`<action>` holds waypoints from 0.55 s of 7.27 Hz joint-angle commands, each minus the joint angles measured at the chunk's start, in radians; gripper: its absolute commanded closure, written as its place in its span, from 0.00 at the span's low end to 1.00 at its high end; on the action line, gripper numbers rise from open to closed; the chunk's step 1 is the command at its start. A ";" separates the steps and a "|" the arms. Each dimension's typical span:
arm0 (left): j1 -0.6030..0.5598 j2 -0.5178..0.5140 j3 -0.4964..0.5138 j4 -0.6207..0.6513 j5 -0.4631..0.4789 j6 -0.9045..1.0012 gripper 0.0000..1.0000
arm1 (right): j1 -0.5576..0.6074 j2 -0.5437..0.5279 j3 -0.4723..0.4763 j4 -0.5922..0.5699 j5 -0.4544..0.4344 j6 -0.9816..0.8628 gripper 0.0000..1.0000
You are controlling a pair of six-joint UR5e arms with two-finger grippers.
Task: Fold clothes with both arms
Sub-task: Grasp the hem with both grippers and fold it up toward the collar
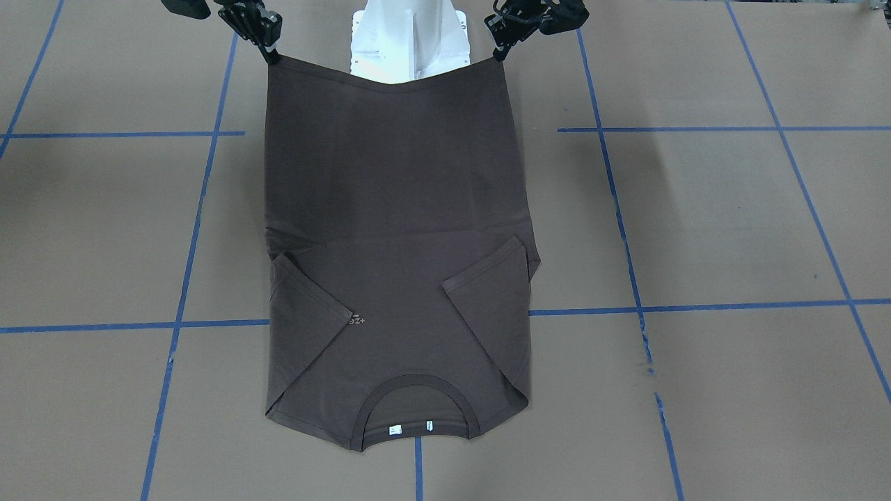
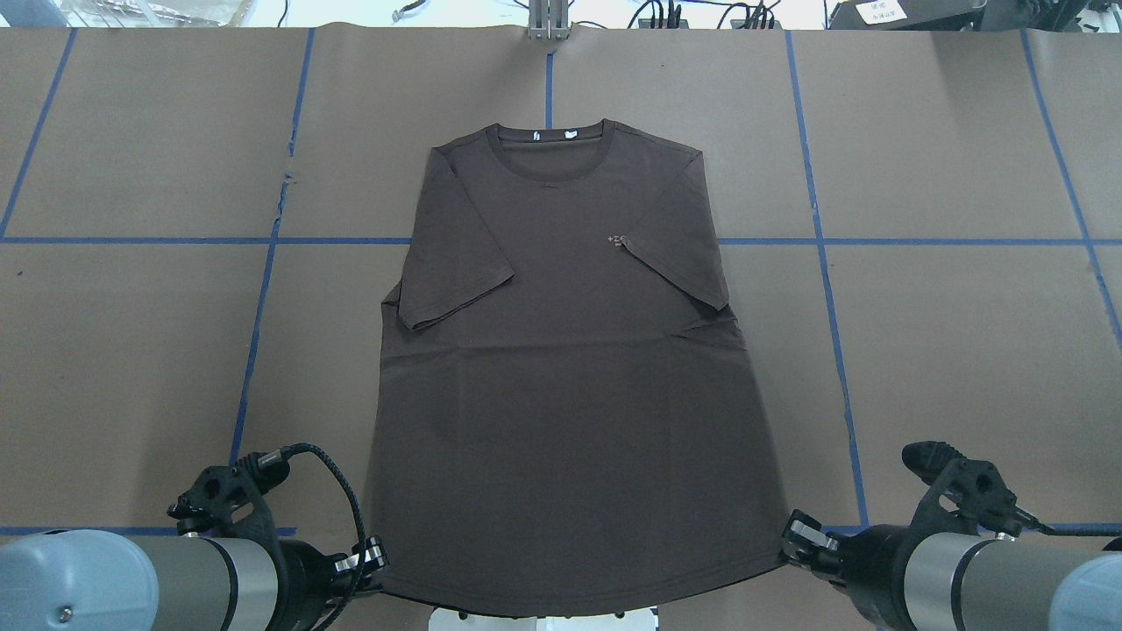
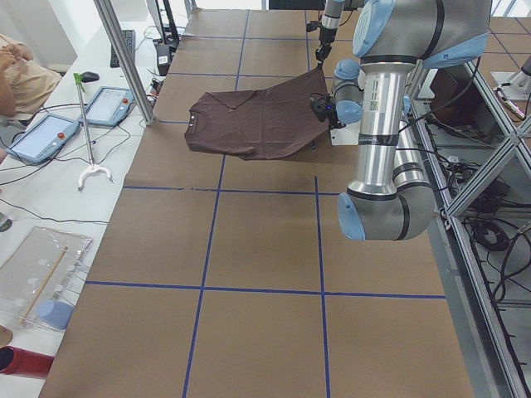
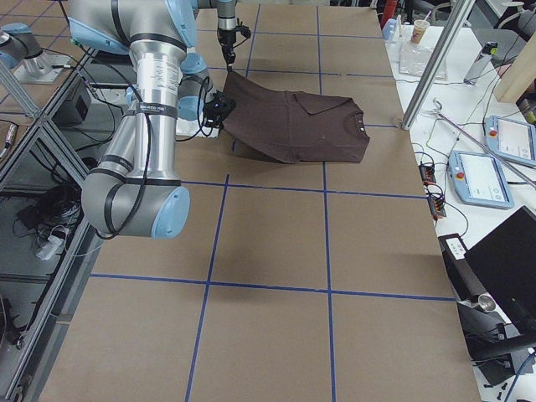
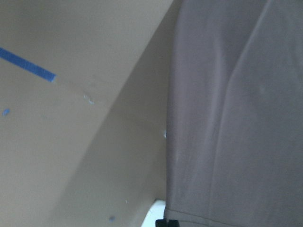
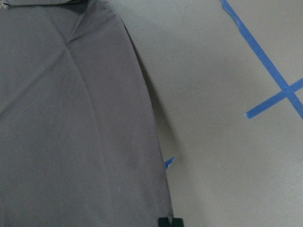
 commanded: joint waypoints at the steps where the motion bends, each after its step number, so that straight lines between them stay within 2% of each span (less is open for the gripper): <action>1: -0.097 -0.025 0.021 0.002 0.001 0.089 1.00 | 0.131 0.033 -0.037 -0.001 0.009 -0.034 1.00; 2: -0.192 -0.078 0.078 0.001 0.000 0.155 1.00 | 0.199 0.115 -0.110 -0.001 0.009 -0.127 1.00; 3: -0.289 -0.156 0.197 -0.007 -0.003 0.235 1.00 | 0.268 0.204 -0.208 -0.001 0.009 -0.214 1.00; 4: -0.362 -0.242 0.330 -0.038 -0.003 0.269 1.00 | 0.348 0.317 -0.330 -0.001 0.045 -0.290 1.00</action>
